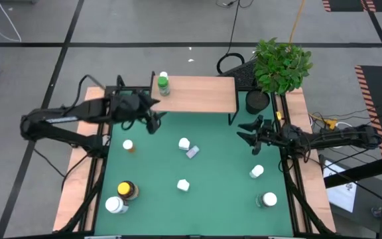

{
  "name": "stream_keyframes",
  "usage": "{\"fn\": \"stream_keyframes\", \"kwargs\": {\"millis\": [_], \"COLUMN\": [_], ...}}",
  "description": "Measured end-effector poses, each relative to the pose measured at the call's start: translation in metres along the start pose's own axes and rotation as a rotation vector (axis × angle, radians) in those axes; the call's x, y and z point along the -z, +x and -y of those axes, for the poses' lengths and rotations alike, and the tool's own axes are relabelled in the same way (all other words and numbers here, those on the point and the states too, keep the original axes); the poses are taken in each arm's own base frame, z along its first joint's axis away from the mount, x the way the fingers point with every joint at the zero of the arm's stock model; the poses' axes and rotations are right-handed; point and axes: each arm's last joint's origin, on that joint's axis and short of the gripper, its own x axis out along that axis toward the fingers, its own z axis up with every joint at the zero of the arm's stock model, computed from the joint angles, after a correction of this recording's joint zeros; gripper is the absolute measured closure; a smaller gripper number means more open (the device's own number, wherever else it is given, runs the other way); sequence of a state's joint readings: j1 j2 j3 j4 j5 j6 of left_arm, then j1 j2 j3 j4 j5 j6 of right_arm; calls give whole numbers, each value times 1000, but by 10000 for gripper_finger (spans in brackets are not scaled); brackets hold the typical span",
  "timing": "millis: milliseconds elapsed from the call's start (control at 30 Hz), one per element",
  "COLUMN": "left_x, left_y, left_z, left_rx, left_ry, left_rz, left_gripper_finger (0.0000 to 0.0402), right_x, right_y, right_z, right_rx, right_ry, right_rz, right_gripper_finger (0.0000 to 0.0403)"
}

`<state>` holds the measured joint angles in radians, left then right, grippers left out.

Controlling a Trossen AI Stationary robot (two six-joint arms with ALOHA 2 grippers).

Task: Pick and place medicine bottles onto shelf by color
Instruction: Put the orange bottle on the shelf

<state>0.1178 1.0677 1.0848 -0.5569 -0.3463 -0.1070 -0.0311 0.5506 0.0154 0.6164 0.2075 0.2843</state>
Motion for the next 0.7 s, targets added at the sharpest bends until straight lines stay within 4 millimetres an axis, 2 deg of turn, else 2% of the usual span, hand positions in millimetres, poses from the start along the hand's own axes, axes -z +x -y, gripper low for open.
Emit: {"fn": "stream_keyframes", "kwargs": {"millis": [200, 400, 567, 700], "left_x": [39, 48, 57, 66], "left_y": [-14, -28, -23, -6], "left_z": [8, 1, 2, 7], "left_rx": [-32, -43, -46, -57], "left_ry": [31, 23, 37, 49], "left_rz": [84, 158, 132, 126], "left_gripper_finger": [154, 164, 163, 163], "right_x": [-3, -10, -11, -11], "right_y": [1, 1, 0, 1], "right_z": [-1, -3, -3, -3], "right_rx": [-10, -27, -29, -29], "right_ry": [-56, -72, -69, -48], "right_rz": [30, 103, 119, 115], "right_gripper_finger": [215, 215, 215, 215]}}
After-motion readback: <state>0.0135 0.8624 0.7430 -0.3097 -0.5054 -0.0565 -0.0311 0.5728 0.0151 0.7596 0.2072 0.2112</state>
